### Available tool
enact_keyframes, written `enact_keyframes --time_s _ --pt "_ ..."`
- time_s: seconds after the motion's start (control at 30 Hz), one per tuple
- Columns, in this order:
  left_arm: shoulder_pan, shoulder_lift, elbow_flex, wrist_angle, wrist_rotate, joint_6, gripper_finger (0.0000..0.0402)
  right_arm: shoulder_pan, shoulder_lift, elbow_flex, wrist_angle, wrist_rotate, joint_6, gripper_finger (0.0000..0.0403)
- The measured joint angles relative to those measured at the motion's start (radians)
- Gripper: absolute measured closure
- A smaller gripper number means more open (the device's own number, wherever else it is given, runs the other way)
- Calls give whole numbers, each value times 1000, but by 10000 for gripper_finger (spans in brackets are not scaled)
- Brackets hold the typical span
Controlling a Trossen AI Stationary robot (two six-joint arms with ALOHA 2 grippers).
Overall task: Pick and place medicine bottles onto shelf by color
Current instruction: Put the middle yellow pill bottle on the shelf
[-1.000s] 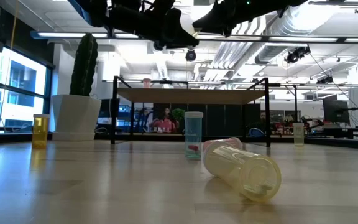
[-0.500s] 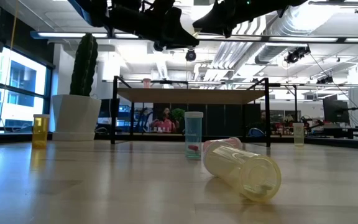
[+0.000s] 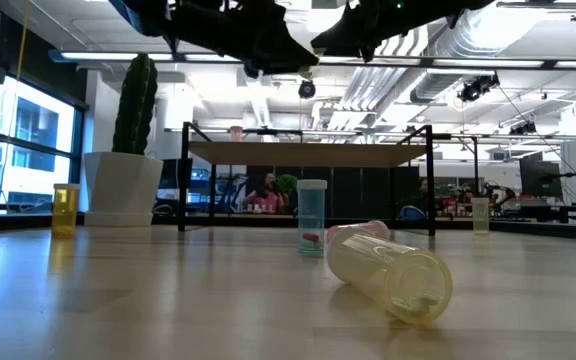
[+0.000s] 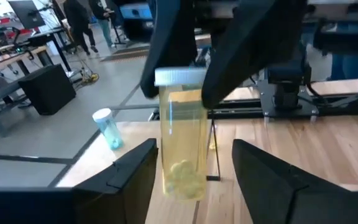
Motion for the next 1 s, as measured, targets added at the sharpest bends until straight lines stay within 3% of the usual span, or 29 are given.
enact_keyframes --time_s 0.3,0.43,0.6,0.83,1.0 --pt "3 -81 0 -124 -126 44 193 -56 0 161 -166 50 -46 297" --pt "10 -139 0 -189 -135 44 192 -114 0 210 -208 49 -43 297" --pt "34 -235 0 -265 -100 44 192 -201 8 246 -217 94 -43 297" --pt "99 -370 0 -381 -55 44 192 -308 88 323 -270 68 -19 297" --pt "199 -426 0 -463 76 -23 192 -341 180 410 -352 40 3 297"
